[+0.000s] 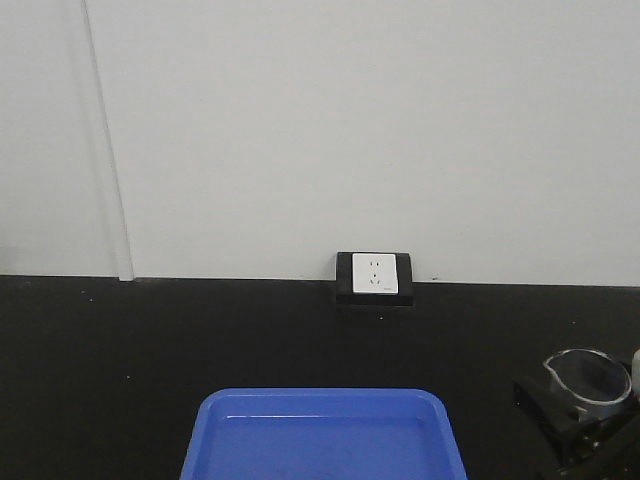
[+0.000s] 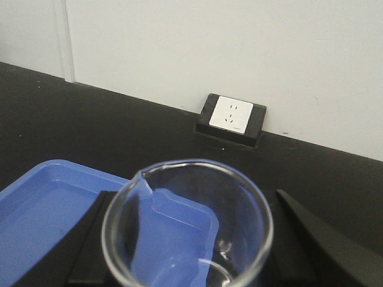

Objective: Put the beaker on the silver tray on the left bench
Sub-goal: 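Hold the beaker in the right gripper and back away from the tray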

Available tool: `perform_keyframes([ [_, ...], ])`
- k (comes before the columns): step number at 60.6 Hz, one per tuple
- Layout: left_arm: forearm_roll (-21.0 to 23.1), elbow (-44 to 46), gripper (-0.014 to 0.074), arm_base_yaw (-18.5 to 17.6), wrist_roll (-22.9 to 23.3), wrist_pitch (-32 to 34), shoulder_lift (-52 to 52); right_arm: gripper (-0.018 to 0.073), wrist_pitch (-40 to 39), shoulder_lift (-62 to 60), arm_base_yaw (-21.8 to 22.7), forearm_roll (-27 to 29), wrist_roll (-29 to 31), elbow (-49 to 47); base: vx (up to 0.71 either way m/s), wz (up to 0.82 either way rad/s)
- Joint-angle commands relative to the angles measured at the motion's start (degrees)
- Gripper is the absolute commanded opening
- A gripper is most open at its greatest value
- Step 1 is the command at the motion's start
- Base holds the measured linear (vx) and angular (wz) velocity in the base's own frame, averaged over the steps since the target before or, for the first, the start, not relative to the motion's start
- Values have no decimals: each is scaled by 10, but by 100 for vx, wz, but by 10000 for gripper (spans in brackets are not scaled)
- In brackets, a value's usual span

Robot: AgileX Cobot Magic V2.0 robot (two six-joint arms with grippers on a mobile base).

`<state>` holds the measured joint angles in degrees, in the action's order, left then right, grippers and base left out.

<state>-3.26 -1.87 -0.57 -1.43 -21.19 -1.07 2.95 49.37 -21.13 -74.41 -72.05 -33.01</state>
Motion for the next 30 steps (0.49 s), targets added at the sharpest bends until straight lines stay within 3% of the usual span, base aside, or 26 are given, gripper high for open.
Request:
perform_keyframes([
  [1, 2, -11, 1, -3, 1, 43, -4, -11, -6, -7, 2, -4, -1, -17, 0, 0],
  [30, 2, -11, 1, -3, 1, 43, -4, -11, -6, -7, 2, -4, 0, -17, -2, -3],
])
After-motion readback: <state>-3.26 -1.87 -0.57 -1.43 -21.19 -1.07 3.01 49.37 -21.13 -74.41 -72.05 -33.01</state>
